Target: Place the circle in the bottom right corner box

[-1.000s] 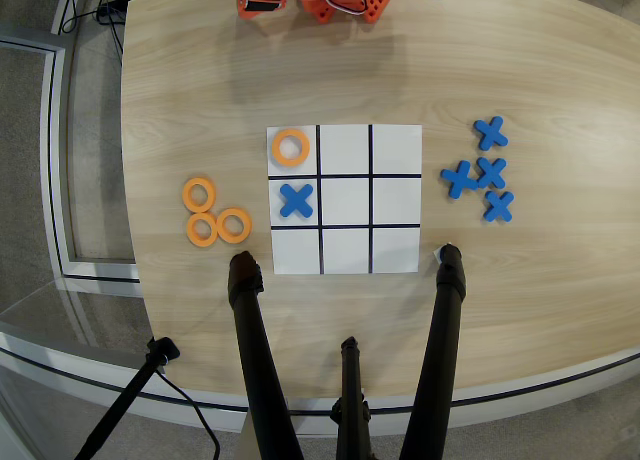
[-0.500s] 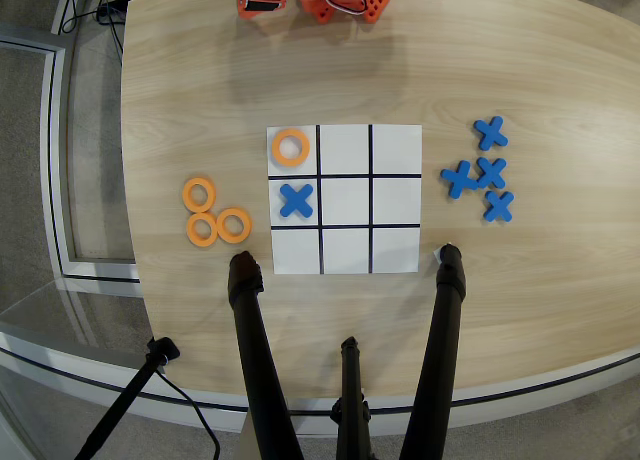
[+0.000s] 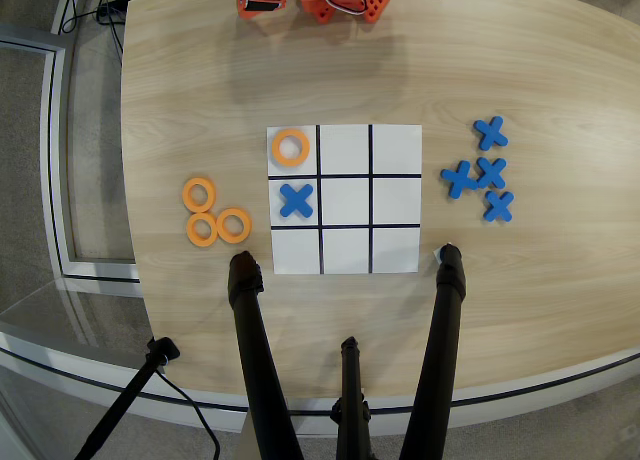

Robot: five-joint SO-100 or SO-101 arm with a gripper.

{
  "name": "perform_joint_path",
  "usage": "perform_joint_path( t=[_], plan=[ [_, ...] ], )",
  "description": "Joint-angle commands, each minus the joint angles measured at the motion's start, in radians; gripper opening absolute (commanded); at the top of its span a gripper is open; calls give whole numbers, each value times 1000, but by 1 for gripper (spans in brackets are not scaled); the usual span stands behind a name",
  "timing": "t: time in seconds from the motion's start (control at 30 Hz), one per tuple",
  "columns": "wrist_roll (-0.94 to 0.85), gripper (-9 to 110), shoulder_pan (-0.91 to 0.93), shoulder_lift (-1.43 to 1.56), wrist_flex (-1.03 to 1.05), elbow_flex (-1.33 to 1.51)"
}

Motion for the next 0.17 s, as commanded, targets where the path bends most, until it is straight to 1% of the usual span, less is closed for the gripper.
perform_joint_path(
  t=[0.0, 0.13],
  plan=[
    [-3, 4, 5, 17, -3, 57],
    [-3, 4, 5, 17, -3, 57]
  ],
)
